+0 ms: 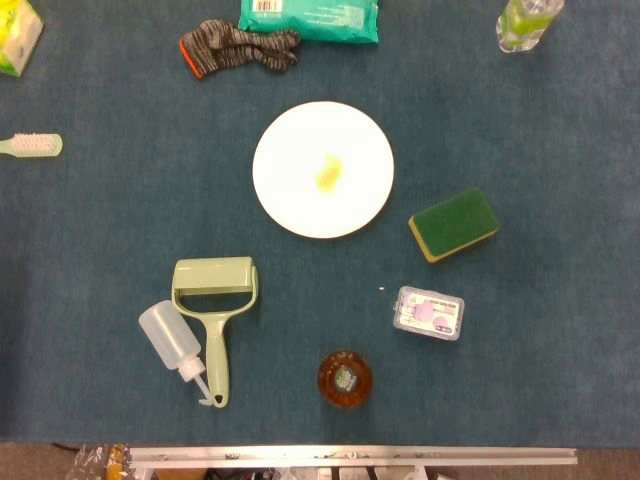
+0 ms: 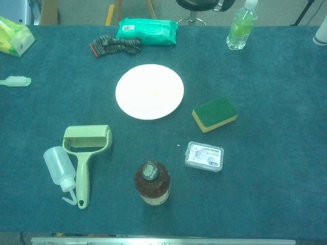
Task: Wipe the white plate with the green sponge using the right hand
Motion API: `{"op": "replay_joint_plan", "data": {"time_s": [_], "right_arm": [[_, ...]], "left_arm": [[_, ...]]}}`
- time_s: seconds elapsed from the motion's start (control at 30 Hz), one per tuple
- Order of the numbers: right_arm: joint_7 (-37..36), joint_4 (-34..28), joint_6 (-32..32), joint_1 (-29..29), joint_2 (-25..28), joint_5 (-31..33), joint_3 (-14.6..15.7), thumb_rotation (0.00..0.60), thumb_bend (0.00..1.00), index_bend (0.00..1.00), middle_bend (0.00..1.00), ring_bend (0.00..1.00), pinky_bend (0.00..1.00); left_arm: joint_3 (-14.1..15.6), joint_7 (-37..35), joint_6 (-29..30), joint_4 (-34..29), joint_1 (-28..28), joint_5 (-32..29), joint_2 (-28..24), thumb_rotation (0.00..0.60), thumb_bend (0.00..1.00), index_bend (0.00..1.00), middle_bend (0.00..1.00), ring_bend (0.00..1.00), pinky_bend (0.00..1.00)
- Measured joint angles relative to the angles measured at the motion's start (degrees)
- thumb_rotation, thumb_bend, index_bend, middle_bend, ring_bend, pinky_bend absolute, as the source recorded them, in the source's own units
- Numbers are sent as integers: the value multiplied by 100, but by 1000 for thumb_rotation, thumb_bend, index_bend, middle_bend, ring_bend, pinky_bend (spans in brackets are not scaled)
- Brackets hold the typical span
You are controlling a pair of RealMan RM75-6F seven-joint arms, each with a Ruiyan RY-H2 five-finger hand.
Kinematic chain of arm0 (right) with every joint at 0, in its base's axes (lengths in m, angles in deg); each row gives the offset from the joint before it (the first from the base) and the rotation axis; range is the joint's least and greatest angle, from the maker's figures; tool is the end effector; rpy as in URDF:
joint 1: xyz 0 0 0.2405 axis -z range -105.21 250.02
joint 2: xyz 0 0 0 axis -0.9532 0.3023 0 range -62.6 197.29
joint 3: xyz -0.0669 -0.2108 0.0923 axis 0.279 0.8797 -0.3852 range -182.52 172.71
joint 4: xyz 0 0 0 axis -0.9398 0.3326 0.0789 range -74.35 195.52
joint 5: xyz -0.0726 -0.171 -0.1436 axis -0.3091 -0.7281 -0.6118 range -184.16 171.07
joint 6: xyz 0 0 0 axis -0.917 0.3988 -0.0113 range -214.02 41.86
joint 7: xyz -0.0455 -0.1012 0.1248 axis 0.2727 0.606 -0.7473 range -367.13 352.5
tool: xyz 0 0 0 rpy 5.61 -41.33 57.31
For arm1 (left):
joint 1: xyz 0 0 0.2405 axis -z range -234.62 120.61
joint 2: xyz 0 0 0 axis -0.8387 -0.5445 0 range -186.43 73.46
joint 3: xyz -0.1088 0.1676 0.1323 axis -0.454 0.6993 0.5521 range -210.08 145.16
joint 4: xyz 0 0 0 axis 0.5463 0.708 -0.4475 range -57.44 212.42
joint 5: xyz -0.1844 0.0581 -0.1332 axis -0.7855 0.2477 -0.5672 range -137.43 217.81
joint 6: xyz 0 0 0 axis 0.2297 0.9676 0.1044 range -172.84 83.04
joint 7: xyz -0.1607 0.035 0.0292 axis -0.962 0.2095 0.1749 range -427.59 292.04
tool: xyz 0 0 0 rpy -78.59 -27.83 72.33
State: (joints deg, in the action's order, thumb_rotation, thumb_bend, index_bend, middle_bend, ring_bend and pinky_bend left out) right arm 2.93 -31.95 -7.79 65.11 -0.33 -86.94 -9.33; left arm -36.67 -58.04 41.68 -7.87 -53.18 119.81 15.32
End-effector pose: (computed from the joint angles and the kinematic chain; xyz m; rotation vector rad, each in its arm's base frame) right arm -0.3076 -0.2223 0.1002 1.4285 -0.9072 0.7560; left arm -0.3335 0.2040 0.1134 -1.2971 -0.8154 -0.7399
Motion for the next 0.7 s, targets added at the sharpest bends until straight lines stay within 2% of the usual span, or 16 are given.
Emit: {"op": "replay_joint_plan", "data": {"time_s": [0.7], "right_arm": [[-187, 93, -115, -90, 22, -6, 2, 600, 155, 241, 331, 255, 305]], "left_arm": [[-7, 151, -128, -50, 8, -88, 14, 600, 358, 420, 303, 283, 454]]}}
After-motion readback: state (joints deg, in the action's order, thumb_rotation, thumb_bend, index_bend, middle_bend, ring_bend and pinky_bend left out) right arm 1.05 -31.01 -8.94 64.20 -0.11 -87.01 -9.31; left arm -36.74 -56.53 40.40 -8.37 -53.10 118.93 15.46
